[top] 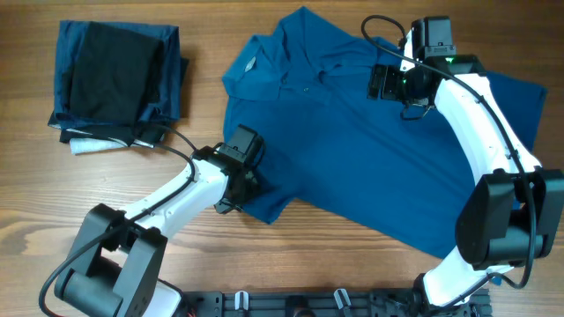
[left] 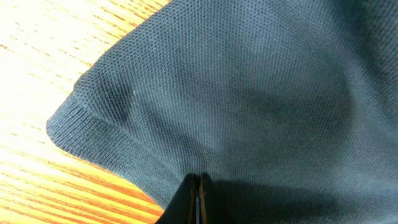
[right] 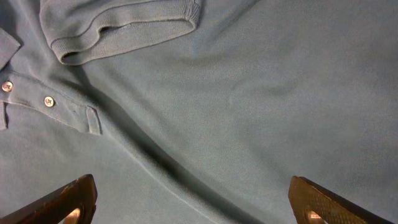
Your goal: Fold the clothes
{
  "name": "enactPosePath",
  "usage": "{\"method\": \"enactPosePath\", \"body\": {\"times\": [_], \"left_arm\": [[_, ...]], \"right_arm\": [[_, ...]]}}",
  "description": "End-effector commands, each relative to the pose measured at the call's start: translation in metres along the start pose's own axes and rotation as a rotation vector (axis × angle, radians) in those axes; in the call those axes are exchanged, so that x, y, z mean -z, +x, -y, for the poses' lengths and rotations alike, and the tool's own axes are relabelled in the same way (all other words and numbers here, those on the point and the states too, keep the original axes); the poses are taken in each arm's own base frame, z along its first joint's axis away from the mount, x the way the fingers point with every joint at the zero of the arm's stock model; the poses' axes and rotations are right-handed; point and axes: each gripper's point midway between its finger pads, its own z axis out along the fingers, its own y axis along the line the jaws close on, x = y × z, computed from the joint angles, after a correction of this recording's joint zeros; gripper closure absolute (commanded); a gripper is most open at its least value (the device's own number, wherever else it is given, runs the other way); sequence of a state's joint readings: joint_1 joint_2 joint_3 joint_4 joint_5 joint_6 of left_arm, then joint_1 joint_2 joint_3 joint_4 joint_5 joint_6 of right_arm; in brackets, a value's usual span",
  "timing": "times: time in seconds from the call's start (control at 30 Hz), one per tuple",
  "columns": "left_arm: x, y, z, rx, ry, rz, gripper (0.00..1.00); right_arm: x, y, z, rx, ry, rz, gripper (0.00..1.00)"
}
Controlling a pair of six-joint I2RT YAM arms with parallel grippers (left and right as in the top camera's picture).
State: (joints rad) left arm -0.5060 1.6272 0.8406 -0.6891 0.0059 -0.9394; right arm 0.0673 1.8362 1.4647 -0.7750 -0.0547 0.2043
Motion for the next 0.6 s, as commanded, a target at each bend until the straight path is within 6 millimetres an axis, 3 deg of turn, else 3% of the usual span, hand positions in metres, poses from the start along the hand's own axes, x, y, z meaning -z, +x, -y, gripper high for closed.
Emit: {"method": "enactPosePath", "body": {"times": [0.0, 0.13, 0.37, 0.57], "left_arm": [[-0.014, 0.009, -0.010, -0.021, -0.049, -0.047, 0.96], [-0.014, 0.012, 0.010, -0.161, 0.040, -0.083, 0.96], [0.041, -0.012, 0.013, -0.226, -0.038, -0.002, 0.96], [0.032, -0.013, 0.017, -0.255, -0.029, -0.004, 0.96]], "right_arm": [[0.001, -0.006, 0.001, -0.005, 0.011, 0.016, 0.00], [0.001, -0.006, 0.001, -0.005, 0.011, 0.016, 0.00], [0.001, -0.006, 0.001, -0.005, 0.011, 0.016, 0.00], [0.001, -0.006, 0.001, -0.005, 0.011, 0.016, 0.01]]}}
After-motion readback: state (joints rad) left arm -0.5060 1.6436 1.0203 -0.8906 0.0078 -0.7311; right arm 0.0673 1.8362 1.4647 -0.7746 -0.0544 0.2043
